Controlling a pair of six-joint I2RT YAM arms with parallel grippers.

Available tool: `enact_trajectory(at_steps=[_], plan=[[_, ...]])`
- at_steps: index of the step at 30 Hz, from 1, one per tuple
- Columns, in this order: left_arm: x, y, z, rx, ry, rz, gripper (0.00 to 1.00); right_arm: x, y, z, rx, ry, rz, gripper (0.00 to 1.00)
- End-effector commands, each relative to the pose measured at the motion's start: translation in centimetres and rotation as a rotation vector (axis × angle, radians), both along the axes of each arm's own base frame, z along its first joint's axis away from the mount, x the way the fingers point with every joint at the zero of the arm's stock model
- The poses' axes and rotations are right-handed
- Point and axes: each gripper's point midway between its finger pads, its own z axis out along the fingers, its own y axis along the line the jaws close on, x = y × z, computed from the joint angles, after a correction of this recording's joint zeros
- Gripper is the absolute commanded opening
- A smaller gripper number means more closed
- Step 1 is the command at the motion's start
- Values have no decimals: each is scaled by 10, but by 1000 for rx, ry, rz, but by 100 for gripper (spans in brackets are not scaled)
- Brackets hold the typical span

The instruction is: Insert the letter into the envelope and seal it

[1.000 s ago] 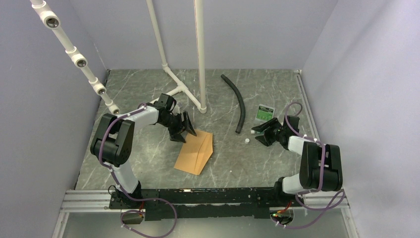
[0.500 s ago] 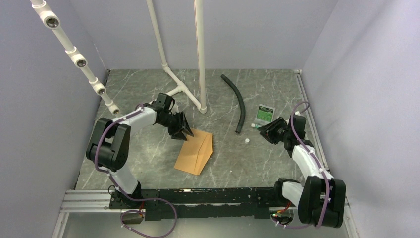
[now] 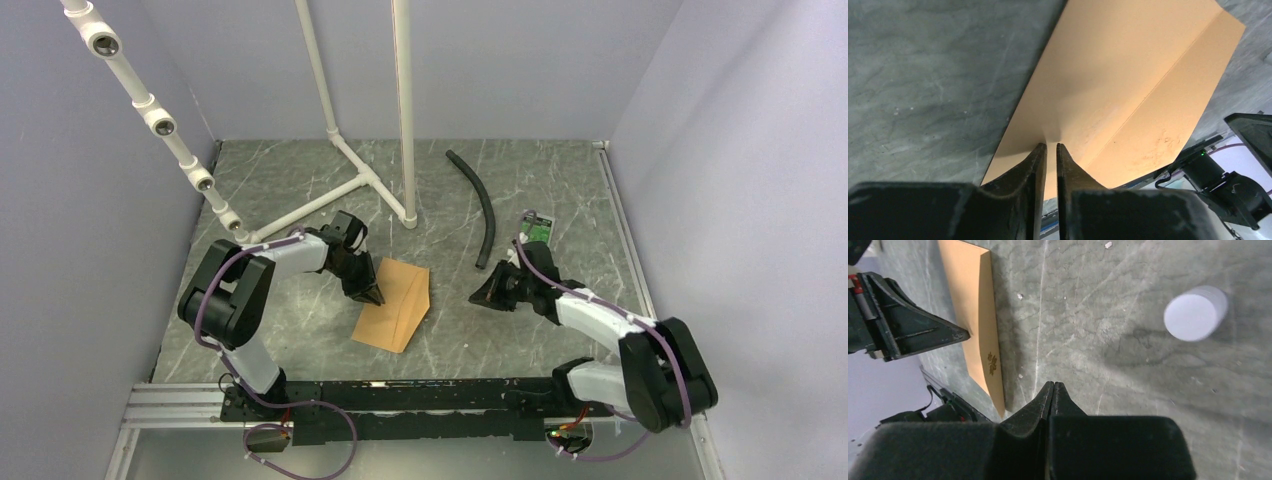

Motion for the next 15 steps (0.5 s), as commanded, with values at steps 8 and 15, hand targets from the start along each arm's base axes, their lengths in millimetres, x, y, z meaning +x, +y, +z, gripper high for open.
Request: enact_trajectory(at_steps=[8,15], plan=[[-12,21,-20,129,32,69,16,23,74,-1,62,-73,164,1],[-15,22,-24,128,41,72,12,17,117,-3,121,-73,300,0]])
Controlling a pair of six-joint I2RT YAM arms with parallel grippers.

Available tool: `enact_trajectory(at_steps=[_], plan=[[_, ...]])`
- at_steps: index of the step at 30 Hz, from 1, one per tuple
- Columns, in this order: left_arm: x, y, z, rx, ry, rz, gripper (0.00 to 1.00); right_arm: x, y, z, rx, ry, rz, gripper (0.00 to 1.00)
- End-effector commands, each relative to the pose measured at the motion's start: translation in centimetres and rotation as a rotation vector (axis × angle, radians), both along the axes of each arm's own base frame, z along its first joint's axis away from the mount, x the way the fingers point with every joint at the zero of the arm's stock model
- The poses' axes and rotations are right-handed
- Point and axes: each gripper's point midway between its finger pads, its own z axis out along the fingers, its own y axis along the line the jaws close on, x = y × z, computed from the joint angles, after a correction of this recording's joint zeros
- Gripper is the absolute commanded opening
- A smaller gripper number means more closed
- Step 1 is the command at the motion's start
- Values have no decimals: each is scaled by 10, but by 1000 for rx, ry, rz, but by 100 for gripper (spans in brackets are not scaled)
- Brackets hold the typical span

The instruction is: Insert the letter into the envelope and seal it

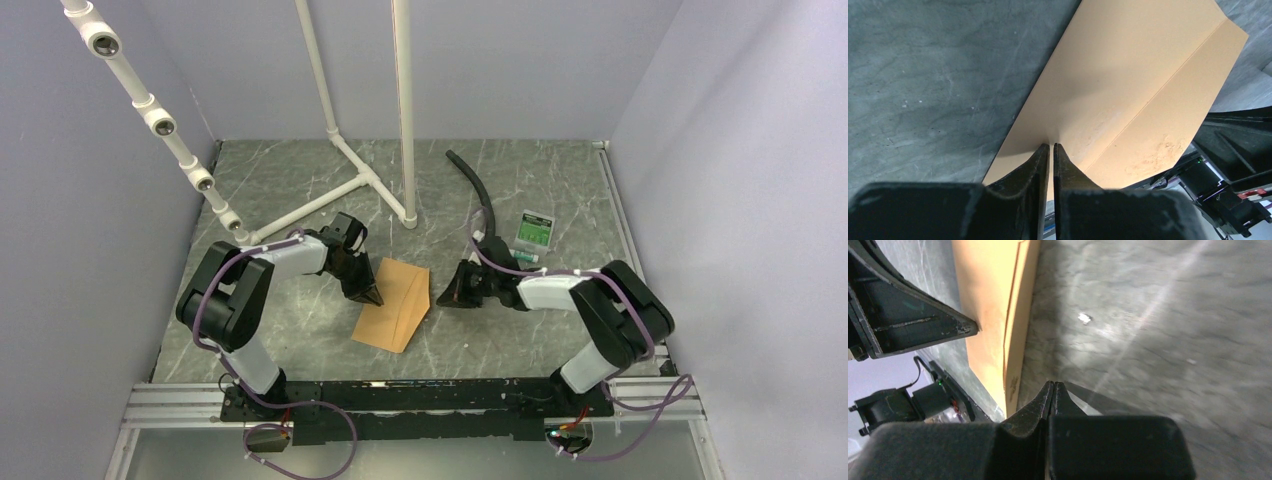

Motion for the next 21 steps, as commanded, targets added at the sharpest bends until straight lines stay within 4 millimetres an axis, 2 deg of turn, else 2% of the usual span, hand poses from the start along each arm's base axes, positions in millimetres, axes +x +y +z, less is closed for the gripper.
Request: enact_trajectory(at_steps=[1,5,9,21], plan=[[-11,16,-17,87,21,11,11,14,35,28,114,-97,91,0],[-11,16,-16,89,16,6,4,12,52,31,154,-103,167,0],[-12,17,-17,93,19,8,3,9,66,35,179,-114,224,0],[-12,16,-17,81,13,8,2,11,81,17,182,-65,278,0]])
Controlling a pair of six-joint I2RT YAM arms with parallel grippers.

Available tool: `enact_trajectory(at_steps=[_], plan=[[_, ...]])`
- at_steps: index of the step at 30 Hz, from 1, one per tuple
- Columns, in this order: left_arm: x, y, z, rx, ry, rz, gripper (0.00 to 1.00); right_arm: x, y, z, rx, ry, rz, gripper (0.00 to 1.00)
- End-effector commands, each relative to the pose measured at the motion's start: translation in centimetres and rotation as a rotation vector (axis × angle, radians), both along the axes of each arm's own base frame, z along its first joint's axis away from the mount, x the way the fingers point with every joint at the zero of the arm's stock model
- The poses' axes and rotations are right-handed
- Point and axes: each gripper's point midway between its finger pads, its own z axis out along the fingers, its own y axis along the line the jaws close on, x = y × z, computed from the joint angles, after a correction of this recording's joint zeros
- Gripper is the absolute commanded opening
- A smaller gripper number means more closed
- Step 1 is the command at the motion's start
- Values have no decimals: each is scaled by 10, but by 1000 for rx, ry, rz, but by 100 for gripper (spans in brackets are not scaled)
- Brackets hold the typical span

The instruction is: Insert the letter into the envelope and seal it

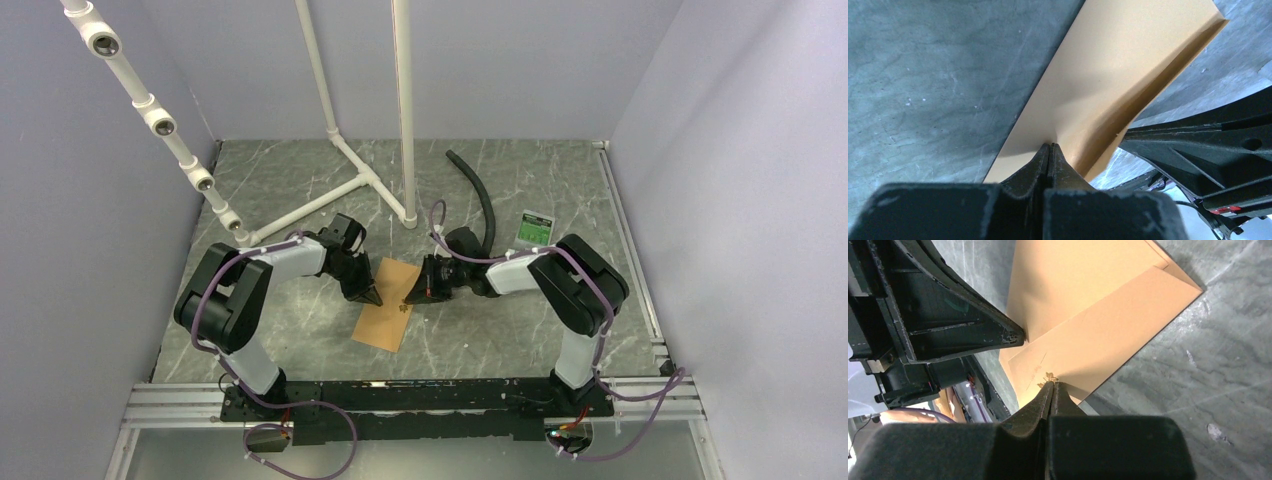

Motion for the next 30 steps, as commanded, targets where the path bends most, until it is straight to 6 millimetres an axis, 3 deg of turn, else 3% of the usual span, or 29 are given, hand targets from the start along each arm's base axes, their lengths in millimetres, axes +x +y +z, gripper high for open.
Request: enact_trajectory(at_steps=[1,11,30], plan=[[-11,15,-16,85,16,-7,2,8,16,12,59,-56,48,0],[-6,12,-6,67,-24,-54,2,4,24,1,79,-12,63,0],[-24,29,-26,155,59,-32,3,-3,36,-26,72,77,19,0]])
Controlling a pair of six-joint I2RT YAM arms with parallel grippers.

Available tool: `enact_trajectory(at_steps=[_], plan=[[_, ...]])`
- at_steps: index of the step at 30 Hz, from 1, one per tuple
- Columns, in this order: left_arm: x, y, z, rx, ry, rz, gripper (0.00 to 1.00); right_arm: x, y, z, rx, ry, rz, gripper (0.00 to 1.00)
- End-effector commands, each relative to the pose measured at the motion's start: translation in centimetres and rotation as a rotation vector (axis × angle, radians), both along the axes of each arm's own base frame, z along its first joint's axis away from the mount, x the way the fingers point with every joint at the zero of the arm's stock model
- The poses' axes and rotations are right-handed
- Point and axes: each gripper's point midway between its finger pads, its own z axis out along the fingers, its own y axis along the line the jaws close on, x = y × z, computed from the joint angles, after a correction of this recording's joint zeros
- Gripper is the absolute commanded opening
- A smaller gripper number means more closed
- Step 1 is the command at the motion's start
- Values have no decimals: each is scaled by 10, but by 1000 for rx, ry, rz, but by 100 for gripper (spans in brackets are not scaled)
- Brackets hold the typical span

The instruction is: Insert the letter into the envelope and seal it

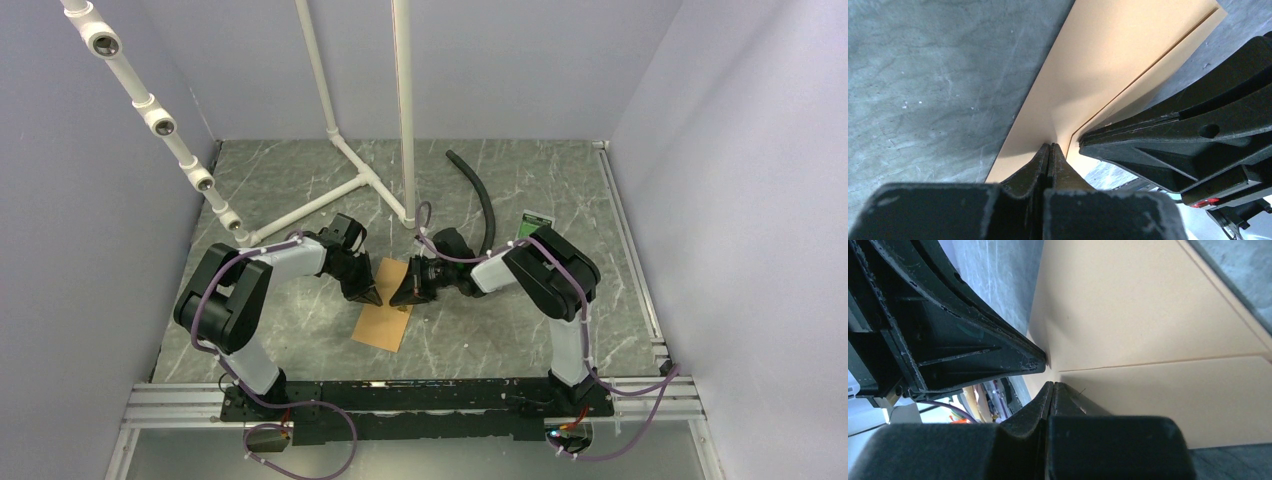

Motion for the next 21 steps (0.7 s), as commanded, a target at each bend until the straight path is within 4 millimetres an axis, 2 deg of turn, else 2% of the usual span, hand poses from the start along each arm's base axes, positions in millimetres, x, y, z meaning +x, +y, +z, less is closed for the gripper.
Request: enact_trajectory(at_steps=[1,11,21], plan=[[-25,29,-27,154,77,3,2,1,1,-20,-43,6,-52,0],[-32,30,-26,146,99,14,2,-11,1,-29,-63,42,-75,0],[-35,32,-29,151,104,22,2,-43,-10,-31,-49,55,18,0]])
